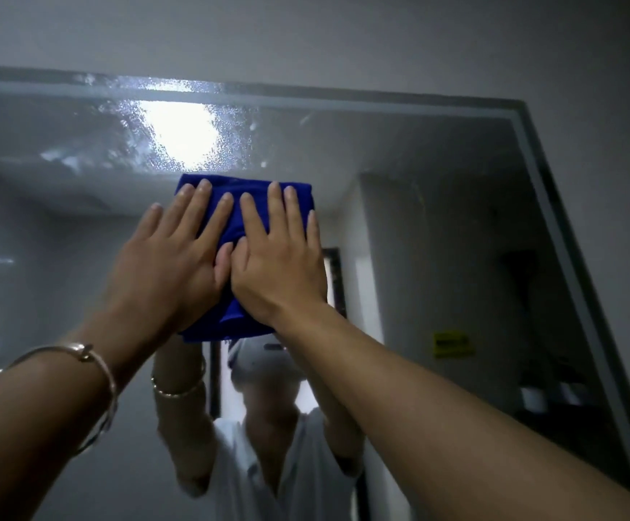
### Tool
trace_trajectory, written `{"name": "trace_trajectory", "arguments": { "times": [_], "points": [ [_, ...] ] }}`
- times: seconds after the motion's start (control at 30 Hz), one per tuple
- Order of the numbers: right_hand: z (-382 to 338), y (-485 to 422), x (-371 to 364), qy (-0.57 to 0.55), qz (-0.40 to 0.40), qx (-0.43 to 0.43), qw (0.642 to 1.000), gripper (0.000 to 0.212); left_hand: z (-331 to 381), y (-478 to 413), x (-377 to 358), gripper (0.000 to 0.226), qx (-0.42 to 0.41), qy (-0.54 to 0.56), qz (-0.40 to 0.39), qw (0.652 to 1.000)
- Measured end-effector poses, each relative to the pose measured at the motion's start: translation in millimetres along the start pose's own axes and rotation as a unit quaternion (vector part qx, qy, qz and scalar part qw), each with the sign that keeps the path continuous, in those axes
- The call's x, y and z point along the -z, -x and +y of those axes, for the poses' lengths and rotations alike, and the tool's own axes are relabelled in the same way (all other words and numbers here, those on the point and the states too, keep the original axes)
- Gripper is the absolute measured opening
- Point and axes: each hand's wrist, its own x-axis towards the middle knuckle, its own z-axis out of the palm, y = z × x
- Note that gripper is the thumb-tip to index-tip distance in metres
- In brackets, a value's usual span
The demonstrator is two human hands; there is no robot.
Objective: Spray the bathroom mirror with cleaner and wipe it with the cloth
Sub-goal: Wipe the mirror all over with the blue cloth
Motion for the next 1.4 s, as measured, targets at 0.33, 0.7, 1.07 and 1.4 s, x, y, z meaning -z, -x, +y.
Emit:
{"name": "trace_trajectory", "arguments": {
  "times": [0.33,0.7,1.07,1.4],
  "points": [
    [38,-3,18,0.031,-0.026,0.06,0.997,0.054,40,-15,-5,0.069,0.05,0.054,-0.009,0.997],
    [221,7,100,0.071,-0.008,0.022,0.997,0.052,225,-108,2,0.06,0.07,0.071,-0.024,0.995],
    [351,63,147,0.046,0.004,-0.074,0.996,0.051,371,-145,-1,0.059,0.006,0.085,-0.029,0.996],
    [345,123,130,0.035,0.009,-0.065,0.997,0.054,389,-85,-8,0.061,0.002,0.118,-0.01,0.993]
  ]
}}
